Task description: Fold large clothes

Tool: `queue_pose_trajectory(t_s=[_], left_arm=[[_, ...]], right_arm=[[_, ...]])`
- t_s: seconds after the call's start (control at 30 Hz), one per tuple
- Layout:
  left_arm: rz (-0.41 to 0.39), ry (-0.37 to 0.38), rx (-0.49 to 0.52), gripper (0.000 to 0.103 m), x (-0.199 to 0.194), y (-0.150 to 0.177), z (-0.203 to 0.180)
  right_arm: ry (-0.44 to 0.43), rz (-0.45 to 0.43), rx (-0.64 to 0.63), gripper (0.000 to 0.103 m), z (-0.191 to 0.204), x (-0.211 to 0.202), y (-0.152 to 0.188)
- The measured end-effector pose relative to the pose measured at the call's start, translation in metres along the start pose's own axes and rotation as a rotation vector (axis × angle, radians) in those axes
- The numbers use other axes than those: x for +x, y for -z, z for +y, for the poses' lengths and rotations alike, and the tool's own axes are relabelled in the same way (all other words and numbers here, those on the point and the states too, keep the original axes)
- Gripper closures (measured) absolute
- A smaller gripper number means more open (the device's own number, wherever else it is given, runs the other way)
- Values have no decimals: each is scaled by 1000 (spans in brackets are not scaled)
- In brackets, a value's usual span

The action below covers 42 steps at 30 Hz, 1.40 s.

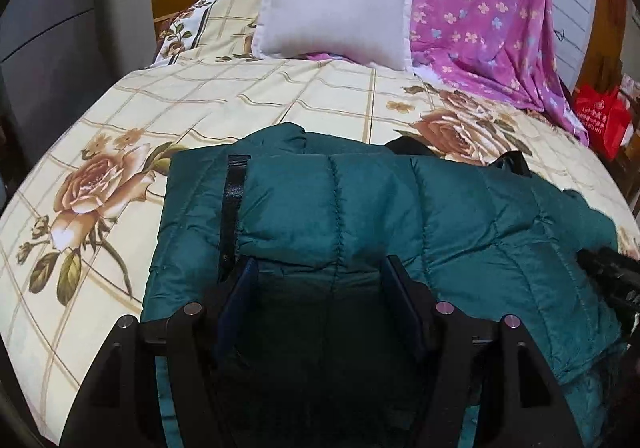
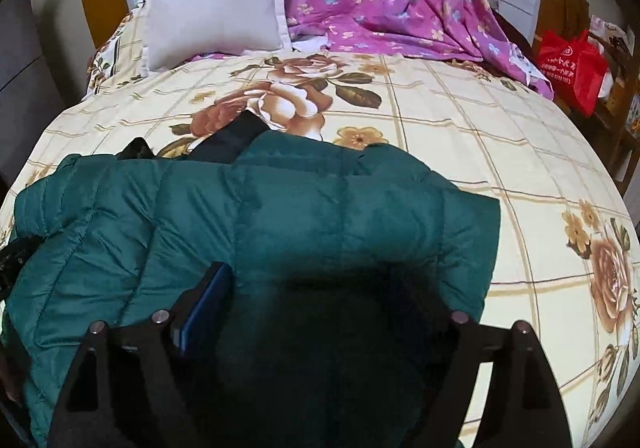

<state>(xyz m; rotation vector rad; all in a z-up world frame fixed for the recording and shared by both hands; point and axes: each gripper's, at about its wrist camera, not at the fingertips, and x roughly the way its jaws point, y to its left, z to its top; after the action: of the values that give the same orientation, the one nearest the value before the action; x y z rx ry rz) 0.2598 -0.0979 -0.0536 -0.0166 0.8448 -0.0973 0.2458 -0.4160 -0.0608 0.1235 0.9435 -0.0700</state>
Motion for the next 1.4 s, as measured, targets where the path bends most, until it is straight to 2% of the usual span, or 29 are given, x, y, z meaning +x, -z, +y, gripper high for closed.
queue_pose_trajectory(t_s=[0.07, 0.13, 0.27, 0.37, 0.47, 0.6, 0.67, 0.73, 0.8, 0.87, 0.97, 1.03, 1.2, 1.4], left_arm=[[2, -1, 5, 57, 0, -1, -1], [-2, 2, 6, 57, 0, 0, 0], [-1, 1, 5, 57, 1, 1, 0], [-1, 1, 7, 57, 0, 2, 0], [0, 3, 8, 57, 1, 1, 0], [-1, 2, 13, 57, 1, 3, -1], [-4, 2, 13, 56, 1, 4, 0], [-5, 1, 10, 56, 1, 4, -1], [-4, -2, 9, 55, 2, 4, -1], [0, -5, 9, 54, 2, 3, -1], [-2, -4, 10, 53, 3, 2, -2], [-3, -10, 15, 52, 4, 0, -3], [6, -15, 21, 52, 6, -2, -5], [1, -21, 22, 52, 5, -3, -4]], right_arm=[[-12, -34, 12, 20, 6, -22, 0], [-76, -74, 4, 20, 15, -44, 3], [-117, -107, -101, 20, 50, -70, 17], [-76, -55, -184, 20, 74, -52, 32], [-46, -9, -192, 20, 79, -25, 44], [-88, 7, -175, 20, 71, -34, 39], [-99, -24, -146, 20, 60, -48, 36], [-73, -80, -113, 20, 40, -63, 33], [-27, -96, -90, 20, 22, -66, 29], [23, -70, -59, 20, 5, -56, 27], [41, 8, -21, 20, -13, -27, 28], [17, 11, -4, 19, -16, -17, 32], [31, 17, -15, 16, -15, -19, 29], [38, -104, -44, 16, -11, -68, 37]])
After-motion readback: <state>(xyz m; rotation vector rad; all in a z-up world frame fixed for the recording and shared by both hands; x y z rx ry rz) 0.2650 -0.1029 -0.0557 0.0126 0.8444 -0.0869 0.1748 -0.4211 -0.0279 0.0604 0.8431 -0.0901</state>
